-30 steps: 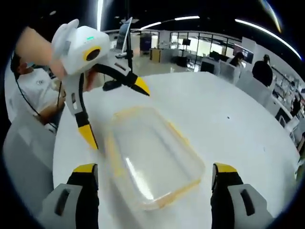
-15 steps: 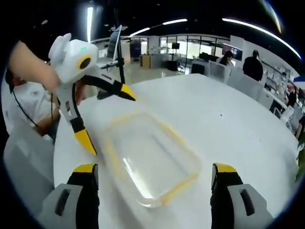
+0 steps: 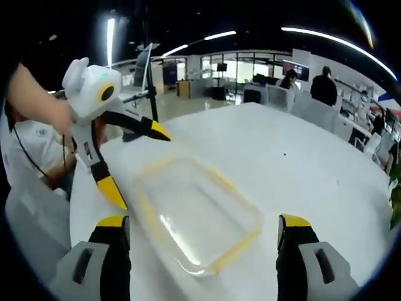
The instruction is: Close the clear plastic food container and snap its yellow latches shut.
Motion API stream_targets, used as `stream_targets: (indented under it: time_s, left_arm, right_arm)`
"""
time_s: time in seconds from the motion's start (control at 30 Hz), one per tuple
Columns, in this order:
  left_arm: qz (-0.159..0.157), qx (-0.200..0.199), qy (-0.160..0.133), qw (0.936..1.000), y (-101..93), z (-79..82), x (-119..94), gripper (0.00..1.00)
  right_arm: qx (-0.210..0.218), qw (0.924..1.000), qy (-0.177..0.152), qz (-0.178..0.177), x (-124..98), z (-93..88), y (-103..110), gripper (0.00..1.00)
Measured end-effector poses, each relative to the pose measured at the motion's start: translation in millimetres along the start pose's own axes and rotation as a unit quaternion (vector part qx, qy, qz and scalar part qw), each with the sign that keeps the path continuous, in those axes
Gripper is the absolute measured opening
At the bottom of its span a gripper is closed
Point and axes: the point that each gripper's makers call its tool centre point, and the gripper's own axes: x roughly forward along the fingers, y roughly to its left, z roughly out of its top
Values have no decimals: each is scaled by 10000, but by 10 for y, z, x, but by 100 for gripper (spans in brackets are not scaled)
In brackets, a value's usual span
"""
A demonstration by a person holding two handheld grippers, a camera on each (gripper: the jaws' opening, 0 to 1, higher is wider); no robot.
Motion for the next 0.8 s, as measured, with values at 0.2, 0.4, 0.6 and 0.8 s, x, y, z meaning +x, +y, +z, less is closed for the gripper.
stream_targets:
  time_s: [0.2, 0.4, 0.6, 0.8]
  left_arm:
    - [54, -170, -97, 9998, -14, -15, -48, 95]
    - [94, -260, -144, 9995, -46, -44, -90, 94]
    - [155, -500, -197, 9984, -95, -139, -164, 94]
    - [246, -641, -222, 9974, -106, -208, -228, 94]
  right_arm:
    - [85, 9998, -159, -66, -70, 28, 46, 99]
    - [180, 9995, -217, -149, -127, 1, 60, 99]
    - [278, 9990, -278, -236, -207, -14, 93, 97]
    - [309, 9978, -484, -316, -293, 41, 124, 96]
